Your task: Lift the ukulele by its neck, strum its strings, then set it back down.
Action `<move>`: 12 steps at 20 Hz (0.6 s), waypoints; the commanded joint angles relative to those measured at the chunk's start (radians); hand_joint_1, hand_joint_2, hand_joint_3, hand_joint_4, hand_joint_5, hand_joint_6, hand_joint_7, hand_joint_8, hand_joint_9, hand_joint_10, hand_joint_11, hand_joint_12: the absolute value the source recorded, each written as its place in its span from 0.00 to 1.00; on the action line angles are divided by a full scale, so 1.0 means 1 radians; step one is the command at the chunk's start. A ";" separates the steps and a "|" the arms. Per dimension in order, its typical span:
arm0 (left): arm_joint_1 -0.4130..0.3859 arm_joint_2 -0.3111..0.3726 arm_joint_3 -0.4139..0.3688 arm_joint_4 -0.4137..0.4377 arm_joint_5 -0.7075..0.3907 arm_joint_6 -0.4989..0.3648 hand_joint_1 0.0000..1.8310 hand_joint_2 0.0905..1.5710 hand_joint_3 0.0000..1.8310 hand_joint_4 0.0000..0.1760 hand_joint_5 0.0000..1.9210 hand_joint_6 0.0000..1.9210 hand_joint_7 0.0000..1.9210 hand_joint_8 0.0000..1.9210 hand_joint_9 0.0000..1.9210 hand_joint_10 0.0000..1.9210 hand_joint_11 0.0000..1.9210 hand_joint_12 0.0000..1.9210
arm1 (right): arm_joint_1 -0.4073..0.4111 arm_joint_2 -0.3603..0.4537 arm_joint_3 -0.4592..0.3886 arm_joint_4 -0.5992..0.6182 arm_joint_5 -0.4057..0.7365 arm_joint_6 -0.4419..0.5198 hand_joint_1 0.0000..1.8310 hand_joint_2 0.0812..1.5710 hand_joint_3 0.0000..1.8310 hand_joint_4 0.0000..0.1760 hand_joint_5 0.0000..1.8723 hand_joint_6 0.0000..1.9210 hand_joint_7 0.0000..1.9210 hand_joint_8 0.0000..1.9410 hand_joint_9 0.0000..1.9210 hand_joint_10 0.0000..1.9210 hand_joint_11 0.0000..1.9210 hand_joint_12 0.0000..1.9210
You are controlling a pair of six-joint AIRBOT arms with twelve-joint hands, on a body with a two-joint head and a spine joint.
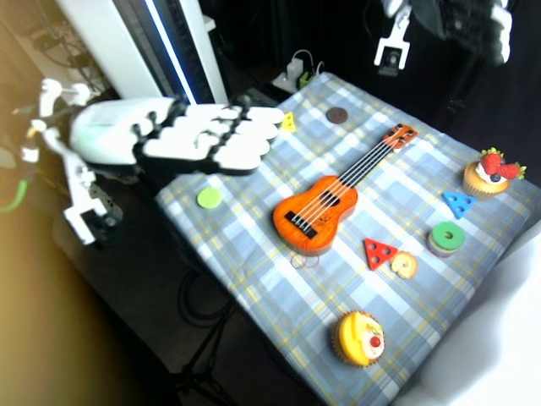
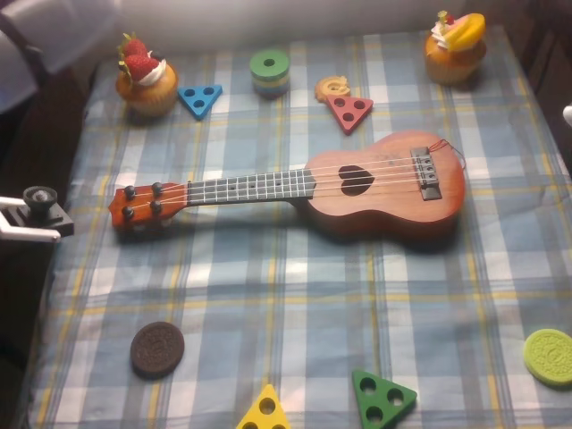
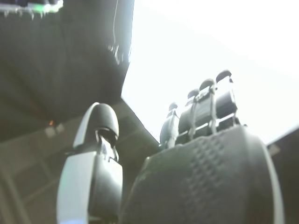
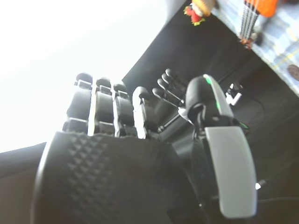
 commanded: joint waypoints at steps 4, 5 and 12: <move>0.050 0.045 -0.029 -0.031 -0.331 -0.026 0.27 0.74 0.00 0.91 0.00 0.00 0.00 0.00 0.00 0.00 0.00 0.00 | -0.012 0.023 -0.012 0.016 0.261 -0.003 0.23 0.75 0.00 0.04 0.00 0.00 0.00 0.00 0.00 0.00 0.00 0.00; 0.065 0.054 -0.038 -0.034 -0.378 -0.026 0.27 0.75 0.00 0.89 0.00 0.00 0.00 0.00 0.00 0.00 0.00 0.00 | -0.023 0.031 -0.019 0.016 0.300 -0.003 0.24 0.75 0.00 0.04 0.00 0.00 0.00 0.00 0.00 0.00 0.00 0.00; -0.037 0.081 -0.054 0.083 -0.394 0.023 0.14 0.91 0.00 0.93 0.00 0.47 0.01 0.00 0.07 0.01 0.00 0.21 | -0.113 0.053 -0.020 0.024 0.522 0.053 0.14 0.79 0.01 0.56 0.02 0.67 0.21 0.02 0.16 0.03 0.00 0.46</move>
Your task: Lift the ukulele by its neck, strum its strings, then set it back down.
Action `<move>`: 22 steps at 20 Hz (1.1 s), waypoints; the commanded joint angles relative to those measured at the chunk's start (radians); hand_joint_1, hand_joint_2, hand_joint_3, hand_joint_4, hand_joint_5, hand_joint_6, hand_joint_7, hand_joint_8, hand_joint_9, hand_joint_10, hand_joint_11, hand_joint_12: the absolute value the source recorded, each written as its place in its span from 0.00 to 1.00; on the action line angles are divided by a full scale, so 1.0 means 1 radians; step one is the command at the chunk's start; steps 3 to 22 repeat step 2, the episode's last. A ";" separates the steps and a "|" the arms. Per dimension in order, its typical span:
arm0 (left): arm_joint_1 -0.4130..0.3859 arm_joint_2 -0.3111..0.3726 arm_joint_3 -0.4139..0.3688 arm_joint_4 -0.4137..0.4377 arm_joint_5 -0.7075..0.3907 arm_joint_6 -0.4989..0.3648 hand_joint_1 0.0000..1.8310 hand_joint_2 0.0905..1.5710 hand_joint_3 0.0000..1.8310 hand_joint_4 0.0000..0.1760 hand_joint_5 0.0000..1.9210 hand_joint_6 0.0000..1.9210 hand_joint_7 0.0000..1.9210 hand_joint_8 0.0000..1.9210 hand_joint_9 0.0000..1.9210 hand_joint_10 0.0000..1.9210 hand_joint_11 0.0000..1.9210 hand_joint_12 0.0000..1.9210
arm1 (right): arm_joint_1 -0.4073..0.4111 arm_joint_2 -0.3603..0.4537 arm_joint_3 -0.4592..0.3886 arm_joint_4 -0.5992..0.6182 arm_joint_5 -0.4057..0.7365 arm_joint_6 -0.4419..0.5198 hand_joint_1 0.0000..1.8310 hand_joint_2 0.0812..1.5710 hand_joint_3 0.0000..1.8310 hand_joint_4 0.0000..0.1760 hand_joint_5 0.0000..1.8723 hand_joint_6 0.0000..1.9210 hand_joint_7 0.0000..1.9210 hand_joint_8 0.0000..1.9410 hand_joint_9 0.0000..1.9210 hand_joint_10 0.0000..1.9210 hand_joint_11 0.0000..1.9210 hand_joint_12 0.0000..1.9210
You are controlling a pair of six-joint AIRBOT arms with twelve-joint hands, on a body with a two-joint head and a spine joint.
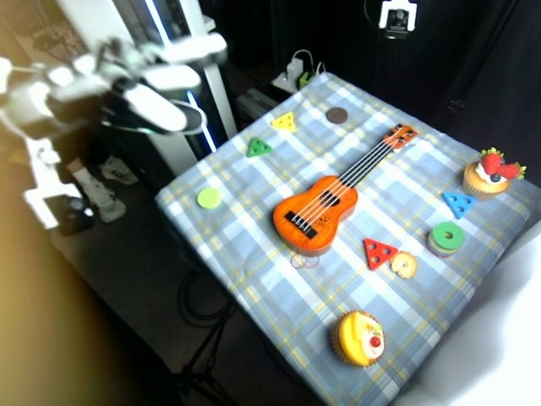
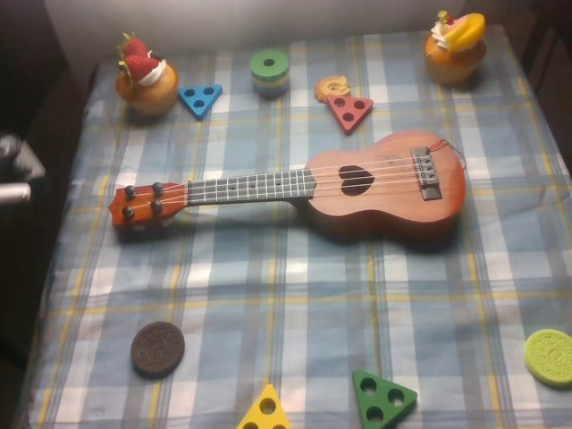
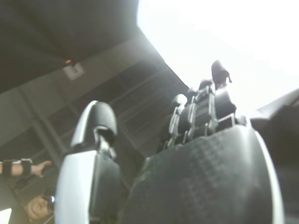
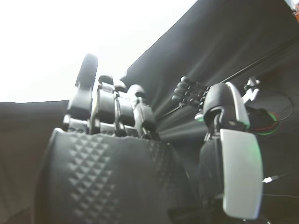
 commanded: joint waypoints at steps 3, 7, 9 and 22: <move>-0.057 0.018 -0.003 0.029 -0.123 0.007 0.19 0.79 0.00 0.56 0.03 0.03 0.02 0.01 0.01 0.00 0.00 0.03 | -0.009 0.006 -0.005 -0.013 0.198 0.006 0.11 0.80 0.00 0.48 0.09 0.79 0.30 0.05 0.26 0.06 0.00 0.54; -0.057 0.018 -0.003 0.029 -0.123 0.007 0.19 0.79 0.00 0.56 0.03 0.03 0.02 0.01 0.01 0.00 0.00 0.03 | -0.009 0.006 -0.005 -0.013 0.198 0.006 0.11 0.80 0.00 0.48 0.09 0.79 0.30 0.05 0.26 0.06 0.00 0.54; -0.057 0.018 -0.003 0.029 -0.123 0.007 0.19 0.79 0.00 0.56 0.03 0.03 0.02 0.01 0.01 0.00 0.00 0.03 | -0.009 0.006 -0.005 -0.013 0.198 0.006 0.11 0.80 0.00 0.48 0.09 0.79 0.30 0.05 0.26 0.06 0.00 0.54; -0.057 0.018 -0.003 0.029 -0.123 0.007 0.19 0.79 0.00 0.56 0.03 0.03 0.02 0.01 0.01 0.00 0.00 0.03 | -0.009 0.006 -0.005 -0.013 0.198 0.006 0.11 0.80 0.00 0.48 0.09 0.79 0.30 0.05 0.26 0.06 0.00 0.54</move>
